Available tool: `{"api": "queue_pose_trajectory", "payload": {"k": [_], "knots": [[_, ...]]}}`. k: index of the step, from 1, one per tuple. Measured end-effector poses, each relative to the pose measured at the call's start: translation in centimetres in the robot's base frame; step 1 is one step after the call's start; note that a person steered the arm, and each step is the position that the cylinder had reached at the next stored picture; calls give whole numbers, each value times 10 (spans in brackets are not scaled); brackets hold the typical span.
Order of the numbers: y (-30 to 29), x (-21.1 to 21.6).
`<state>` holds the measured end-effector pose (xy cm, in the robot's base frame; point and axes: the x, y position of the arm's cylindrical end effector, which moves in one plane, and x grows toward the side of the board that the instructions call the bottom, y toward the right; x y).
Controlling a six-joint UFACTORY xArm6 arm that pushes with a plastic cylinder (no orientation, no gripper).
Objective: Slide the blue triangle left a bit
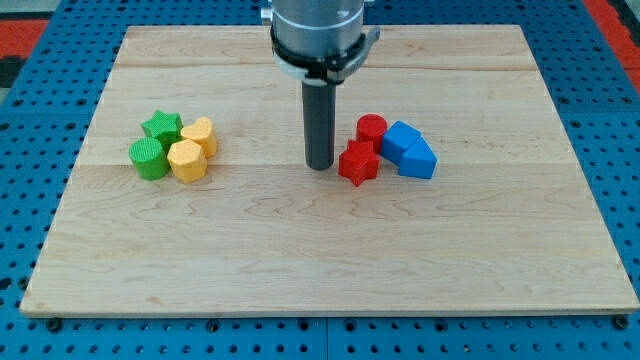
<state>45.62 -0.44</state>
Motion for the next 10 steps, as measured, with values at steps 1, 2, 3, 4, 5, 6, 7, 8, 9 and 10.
{"api": "queue_pose_trajectory", "payload": {"k": [1,2,3,4,5,6,7,8,9,10], "knots": [[11,20],[33,8],[43,1],[42,40],[80,70],[175,65],[242,32],[224,-2],[168,-3],[130,-2]]}}
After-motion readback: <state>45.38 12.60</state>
